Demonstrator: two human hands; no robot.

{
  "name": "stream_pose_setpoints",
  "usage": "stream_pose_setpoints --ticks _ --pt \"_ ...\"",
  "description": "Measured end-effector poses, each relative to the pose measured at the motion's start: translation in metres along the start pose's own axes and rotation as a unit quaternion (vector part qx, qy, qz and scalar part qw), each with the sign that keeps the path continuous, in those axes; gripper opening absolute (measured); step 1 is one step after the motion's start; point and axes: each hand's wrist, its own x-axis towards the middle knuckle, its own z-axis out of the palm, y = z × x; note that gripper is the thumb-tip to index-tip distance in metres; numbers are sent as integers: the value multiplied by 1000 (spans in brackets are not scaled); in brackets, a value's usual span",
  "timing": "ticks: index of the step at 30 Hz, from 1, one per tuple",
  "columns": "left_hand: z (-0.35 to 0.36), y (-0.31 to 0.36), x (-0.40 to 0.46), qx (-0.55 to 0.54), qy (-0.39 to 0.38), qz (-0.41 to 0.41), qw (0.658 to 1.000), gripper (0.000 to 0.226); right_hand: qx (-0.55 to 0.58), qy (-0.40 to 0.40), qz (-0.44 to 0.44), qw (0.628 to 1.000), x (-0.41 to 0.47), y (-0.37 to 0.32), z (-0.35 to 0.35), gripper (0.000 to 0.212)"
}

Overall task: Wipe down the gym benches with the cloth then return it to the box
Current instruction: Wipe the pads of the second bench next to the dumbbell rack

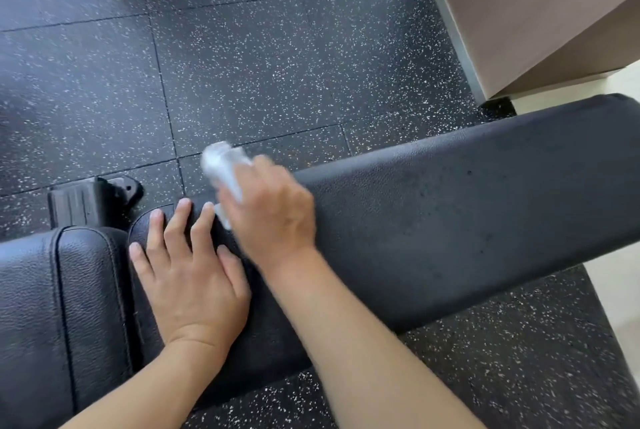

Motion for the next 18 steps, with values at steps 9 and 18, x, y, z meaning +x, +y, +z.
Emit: stream_pose_setpoints --ticks 9,18 --pt "1 -1 -1 13 9 3 1000 62 -6 -16 -63 998 9 73 -24 43" --pt "0 1 -1 18 4 4 1000 62 -74 34 109 991 34 146 -47 36"
